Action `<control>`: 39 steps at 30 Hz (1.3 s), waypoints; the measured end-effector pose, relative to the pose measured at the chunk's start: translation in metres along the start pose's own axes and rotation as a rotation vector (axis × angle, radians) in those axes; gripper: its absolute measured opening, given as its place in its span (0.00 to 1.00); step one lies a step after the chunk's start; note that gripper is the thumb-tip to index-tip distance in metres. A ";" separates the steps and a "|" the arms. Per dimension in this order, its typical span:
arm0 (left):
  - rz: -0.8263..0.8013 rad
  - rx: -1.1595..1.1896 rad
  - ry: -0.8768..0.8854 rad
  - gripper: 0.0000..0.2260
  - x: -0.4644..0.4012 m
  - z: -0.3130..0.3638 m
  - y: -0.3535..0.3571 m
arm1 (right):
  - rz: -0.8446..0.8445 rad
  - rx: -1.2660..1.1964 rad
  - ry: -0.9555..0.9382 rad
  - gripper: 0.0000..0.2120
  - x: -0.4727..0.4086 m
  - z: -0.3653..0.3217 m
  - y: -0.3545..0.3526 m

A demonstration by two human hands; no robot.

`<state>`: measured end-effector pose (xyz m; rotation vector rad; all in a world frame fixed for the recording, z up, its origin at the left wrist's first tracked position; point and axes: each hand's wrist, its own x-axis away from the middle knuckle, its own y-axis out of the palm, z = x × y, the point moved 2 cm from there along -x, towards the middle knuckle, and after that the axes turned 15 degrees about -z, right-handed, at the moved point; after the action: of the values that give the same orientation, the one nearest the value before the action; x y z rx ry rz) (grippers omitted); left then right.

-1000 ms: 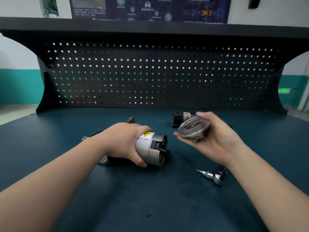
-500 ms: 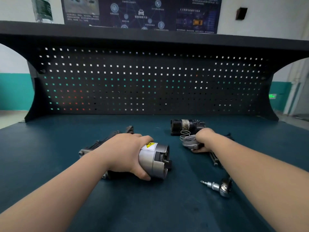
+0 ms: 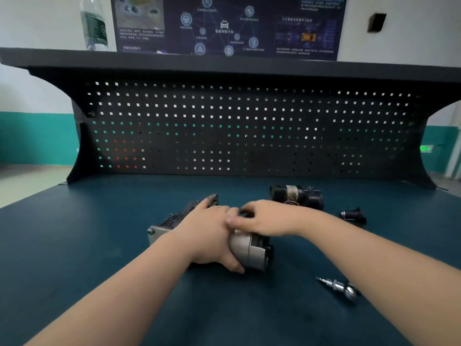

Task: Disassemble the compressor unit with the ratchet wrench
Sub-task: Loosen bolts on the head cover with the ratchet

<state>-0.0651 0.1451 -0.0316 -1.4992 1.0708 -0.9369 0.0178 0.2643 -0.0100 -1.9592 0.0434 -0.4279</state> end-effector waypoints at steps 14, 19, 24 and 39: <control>0.303 1.042 -0.558 0.33 0.068 -0.048 0.057 | -0.012 0.457 0.097 0.32 -0.021 -0.043 0.020; 0.338 0.874 -0.739 0.28 0.082 -0.025 0.038 | -0.181 0.435 0.091 0.36 -0.023 -0.038 0.001; 0.332 0.736 -0.844 0.29 0.092 0.011 0.031 | -0.299 0.485 0.102 0.51 -0.022 -0.029 -0.010; 0.315 0.788 -0.101 0.25 0.043 0.021 0.042 | 0.355 0.084 0.329 0.35 0.076 0.088 -0.009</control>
<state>-0.0387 0.1064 -0.0753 -0.6956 0.7040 -0.8969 0.1155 0.3280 -0.0122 -1.7357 0.5653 -0.5009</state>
